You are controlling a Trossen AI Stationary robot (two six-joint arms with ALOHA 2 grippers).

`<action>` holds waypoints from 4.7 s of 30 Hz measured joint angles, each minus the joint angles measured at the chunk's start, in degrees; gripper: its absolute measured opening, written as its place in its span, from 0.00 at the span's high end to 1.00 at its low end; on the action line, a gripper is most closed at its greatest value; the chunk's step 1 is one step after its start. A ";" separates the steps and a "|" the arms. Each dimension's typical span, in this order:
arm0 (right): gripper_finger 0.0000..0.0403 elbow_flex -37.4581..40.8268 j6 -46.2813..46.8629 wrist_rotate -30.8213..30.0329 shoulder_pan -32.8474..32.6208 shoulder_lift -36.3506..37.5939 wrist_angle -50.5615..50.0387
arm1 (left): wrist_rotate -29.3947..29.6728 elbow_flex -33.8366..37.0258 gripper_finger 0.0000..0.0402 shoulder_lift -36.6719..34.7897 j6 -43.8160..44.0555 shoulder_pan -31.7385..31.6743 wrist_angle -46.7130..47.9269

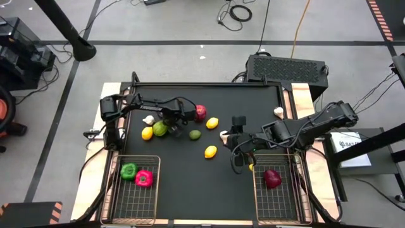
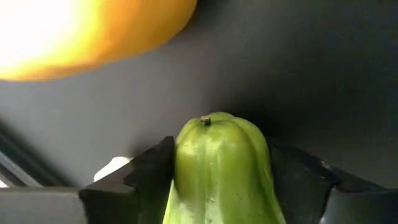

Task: Sort produce into baskets
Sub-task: Put the chayote into the left gold wire basket, then put the yellow bell pepper into the left gold wire basket

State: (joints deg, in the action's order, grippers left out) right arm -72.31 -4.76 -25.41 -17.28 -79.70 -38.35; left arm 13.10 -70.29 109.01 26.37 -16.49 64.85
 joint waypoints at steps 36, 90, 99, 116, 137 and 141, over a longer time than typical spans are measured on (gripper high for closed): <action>0.55 0.00 1.09 0.02 -0.02 0.00 0.84 | 11.85 -13.59 0.42 -32.87 31.74 48.38 6.06; 0.55 0.00 3.33 3.30 -0.05 0.00 0.48 | 35.19 -12.95 0.32 -8.44 84.32 76.15 19.73; 0.55 -0.04 3.64 3.27 -0.04 -0.61 1.15 | 39.77 -12.95 0.32 -8.45 84.26 74.90 21.38; 0.55 -0.04 -17.93 15.80 22.02 -6.87 19.85 | 54.37 -13.17 0.32 -21.24 54.93 57.79 25.14; 0.55 -28.67 -15.35 30.51 37.36 -39.53 24.70 | 65.21 -9.90 0.32 -27.32 37.72 50.05 25.12; 0.55 -38.16 -14.36 31.69 36.40 -46.84 19.54 | 65.04 -2.70 0.32 -34.79 42.23 50.14 25.19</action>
State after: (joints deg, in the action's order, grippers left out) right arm -110.47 -19.12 6.28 19.12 -126.54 -18.80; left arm 78.14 -72.99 74.22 68.60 33.65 90.04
